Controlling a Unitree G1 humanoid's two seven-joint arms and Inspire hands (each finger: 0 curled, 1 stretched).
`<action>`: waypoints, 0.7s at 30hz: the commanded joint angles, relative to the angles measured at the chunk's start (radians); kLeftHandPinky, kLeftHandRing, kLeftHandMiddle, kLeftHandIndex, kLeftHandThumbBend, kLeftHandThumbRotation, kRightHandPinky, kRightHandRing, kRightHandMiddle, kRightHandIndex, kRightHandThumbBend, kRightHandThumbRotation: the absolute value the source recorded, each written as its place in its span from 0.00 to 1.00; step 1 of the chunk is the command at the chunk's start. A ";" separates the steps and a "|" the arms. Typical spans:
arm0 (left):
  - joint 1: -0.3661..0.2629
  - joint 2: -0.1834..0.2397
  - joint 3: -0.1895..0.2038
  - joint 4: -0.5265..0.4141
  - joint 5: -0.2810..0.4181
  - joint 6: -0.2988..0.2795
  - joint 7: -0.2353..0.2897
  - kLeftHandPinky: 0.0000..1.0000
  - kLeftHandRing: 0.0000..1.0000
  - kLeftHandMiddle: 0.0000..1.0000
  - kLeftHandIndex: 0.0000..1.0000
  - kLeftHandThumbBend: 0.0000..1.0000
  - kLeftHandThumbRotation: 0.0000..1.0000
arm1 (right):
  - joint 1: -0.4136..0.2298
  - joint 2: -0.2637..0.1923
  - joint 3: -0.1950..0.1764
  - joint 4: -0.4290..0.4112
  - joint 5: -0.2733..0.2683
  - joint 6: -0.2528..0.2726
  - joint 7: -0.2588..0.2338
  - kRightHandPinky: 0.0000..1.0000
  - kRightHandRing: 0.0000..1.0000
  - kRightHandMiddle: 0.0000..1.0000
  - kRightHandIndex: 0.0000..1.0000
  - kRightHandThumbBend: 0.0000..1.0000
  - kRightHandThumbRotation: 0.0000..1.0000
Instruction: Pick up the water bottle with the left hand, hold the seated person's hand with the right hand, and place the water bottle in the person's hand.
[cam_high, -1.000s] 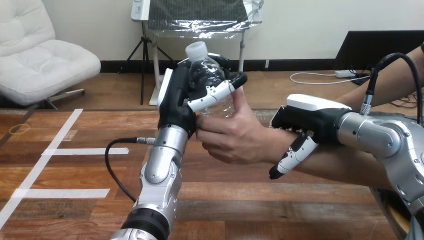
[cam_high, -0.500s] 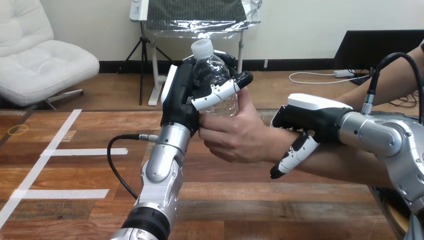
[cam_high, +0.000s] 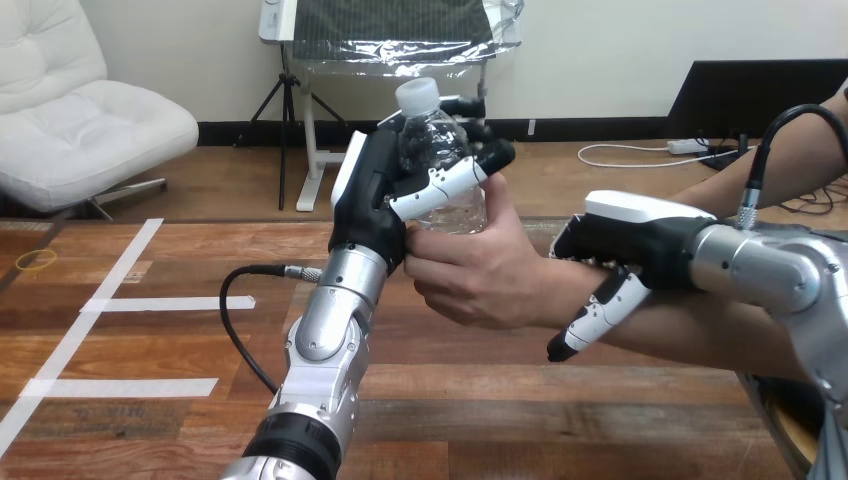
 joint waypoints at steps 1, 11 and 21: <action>0.013 -0.001 -0.035 -0.063 0.033 -0.012 -0.017 0.69 0.74 0.73 0.73 0.83 0.79 | -0.016 -0.040 -0.031 -0.037 0.034 0.040 0.067 0.40 0.50 0.57 0.65 0.99 0.59; 0.069 0.029 -0.032 -0.156 0.027 -0.013 -0.040 0.91 0.85 0.81 0.78 0.82 0.95 | 0.020 -0.075 -0.055 -0.102 0.068 0.101 0.136 0.62 0.74 0.78 0.84 1.00 0.70; 0.139 0.050 -0.022 -0.277 0.005 0.013 -0.065 0.99 0.88 0.83 0.80 0.84 0.99 | 0.065 -0.108 -0.088 -0.127 0.112 0.112 0.162 0.77 0.88 0.91 0.91 1.00 0.73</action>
